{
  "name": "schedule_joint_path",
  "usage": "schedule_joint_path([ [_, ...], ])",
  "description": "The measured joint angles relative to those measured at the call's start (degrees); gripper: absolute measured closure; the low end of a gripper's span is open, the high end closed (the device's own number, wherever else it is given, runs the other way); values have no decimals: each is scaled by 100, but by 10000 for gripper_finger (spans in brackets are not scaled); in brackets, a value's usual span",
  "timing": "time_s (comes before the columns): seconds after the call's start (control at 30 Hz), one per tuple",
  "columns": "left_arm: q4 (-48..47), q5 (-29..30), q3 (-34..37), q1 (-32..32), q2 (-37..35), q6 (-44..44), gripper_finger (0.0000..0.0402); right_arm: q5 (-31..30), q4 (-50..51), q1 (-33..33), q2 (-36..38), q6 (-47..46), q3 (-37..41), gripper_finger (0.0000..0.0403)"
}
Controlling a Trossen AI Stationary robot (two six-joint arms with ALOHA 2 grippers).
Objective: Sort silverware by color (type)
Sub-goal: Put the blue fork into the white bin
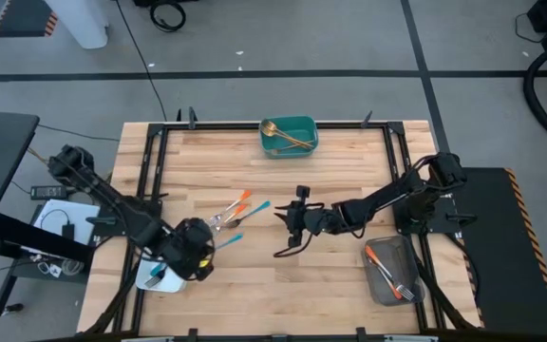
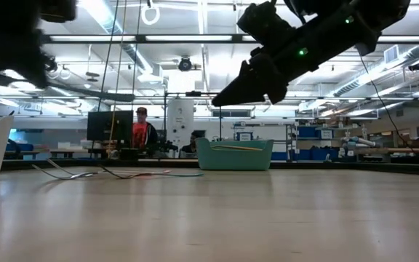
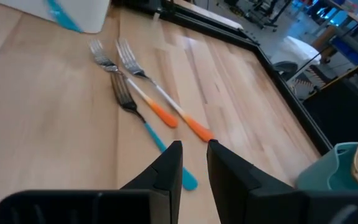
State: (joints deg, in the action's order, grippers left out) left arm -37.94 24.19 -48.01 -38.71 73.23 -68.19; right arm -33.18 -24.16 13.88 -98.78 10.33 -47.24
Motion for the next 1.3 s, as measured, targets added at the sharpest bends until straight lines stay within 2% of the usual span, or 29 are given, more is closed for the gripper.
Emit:
schedule_joint_path([
  [0.27,-448,-831,0,-776,-209,-1517,390,458,-90,-211,0,39,2,321],
  [0.43,-1059,-851,-4,-1253,-418,-2390,390,733,-170,-343,0,81,0,321],
  [0.7,-1951,81,-4,-2239,-506,-3492,390,787,-175,-421,0,83,2,321],
  [0.9,-2370,989,-4,-2886,-347,-4198,390,877,-190,-432,0,81,2,324],
  [1.1,-2385,1019,-4,-3308,268,-4623,390,1078,-194,-428,-2,41,2,325],
  [1.3,-2623,983,-4,-3800,547,-5436,390,1079,-192,-428,-2,2,0,326],
])
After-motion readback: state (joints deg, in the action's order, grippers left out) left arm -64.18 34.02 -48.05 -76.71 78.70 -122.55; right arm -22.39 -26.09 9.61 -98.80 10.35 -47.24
